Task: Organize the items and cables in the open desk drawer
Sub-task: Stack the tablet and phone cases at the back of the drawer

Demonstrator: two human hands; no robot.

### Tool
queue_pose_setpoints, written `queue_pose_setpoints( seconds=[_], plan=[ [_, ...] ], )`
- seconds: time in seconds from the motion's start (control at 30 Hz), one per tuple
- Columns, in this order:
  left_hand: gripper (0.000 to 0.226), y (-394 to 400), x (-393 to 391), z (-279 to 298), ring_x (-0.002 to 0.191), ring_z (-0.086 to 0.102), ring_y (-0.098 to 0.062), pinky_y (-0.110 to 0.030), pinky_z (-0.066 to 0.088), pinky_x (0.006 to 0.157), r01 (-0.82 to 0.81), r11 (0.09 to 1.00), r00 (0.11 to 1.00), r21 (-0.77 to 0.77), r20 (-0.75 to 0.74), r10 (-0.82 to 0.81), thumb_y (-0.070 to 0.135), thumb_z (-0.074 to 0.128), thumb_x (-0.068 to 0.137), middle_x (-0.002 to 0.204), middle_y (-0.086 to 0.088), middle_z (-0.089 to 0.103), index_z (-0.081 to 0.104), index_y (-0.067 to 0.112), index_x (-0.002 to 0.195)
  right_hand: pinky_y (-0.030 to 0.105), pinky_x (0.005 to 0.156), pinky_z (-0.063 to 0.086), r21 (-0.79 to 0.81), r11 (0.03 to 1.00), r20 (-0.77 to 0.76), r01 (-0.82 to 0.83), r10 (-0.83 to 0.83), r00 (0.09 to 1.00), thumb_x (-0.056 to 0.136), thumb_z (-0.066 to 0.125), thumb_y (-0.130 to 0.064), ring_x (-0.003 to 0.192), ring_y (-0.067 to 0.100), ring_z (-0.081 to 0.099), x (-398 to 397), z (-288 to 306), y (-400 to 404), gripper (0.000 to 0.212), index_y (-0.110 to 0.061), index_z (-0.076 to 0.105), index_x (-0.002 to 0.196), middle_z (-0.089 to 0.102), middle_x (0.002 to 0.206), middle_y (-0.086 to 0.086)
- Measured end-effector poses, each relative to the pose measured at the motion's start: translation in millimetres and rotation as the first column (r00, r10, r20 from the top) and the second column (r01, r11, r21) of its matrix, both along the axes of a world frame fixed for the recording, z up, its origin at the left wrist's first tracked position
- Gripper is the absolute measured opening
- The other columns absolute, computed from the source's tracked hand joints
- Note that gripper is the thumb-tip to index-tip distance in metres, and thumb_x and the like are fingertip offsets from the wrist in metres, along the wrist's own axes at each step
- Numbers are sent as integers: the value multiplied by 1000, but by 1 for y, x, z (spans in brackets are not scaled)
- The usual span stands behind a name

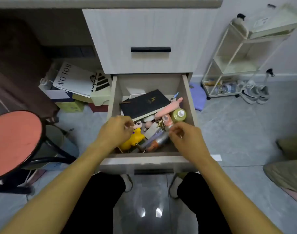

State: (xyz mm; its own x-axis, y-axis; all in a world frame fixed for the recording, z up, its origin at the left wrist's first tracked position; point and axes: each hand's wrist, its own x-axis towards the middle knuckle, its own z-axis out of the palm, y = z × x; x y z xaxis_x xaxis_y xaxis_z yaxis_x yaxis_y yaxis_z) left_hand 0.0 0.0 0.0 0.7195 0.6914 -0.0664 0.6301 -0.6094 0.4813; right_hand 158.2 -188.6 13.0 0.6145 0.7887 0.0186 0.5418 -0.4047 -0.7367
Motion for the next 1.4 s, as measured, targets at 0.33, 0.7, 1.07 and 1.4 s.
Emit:
queue_pose_setpoints(
  seconds=[0.33, 0.7, 1.07, 1.4],
  plan=[
    [79, 61, 97, -76, 134, 32, -38, -53, 38, 107, 159, 976, 886, 146, -458, -75, 32, 65, 86, 150, -18, 27, 20, 22, 150, 33, 85, 56, 12, 996, -78, 90, -89, 993, 90, 61, -17, 86, 6, 67, 63, -57, 106, 12, -20, 64, 102, 73, 88, -5],
    [39, 59, 78, -17, 71, 63, -34, -34, 46, 57, 150, 816, 988, 558, -49, -149, 4, 73, 70, 86, -9, 71, 70, 15, 108, 51, 109, 34, -3, 1000, 443, -31, 29, 896, 77, 71, -26, 130, 30, 39, 66, -68, 102, 61, -13, 48, 132, 48, 136, 10],
    [45, 54, 49, -3, 115, 53, -29, -38, 47, 85, -241, 951, 967, 195, 133, 217, 23, 66, 90, 124, -12, 56, 50, 10, 130, 29, 54, 19, -206, 977, 644, -53, 176, 745, 70, 68, -13, 60, 31, 54, 104, -14, 128, 13, -8, 59, 78, 58, 69, 8],
    [57, 109, 138, -46, 107, 60, -35, -43, 54, 82, 146, 987, 911, 61, -397, -110, 15, 59, 85, 125, -15, 59, 44, 18, 140, 32, 50, 15, -296, 955, 613, 1, 189, 767, 88, 54, -14, 79, 28, 57, 136, -47, 156, 12, -13, 56, 100, 61, 91, 4]
  ],
)
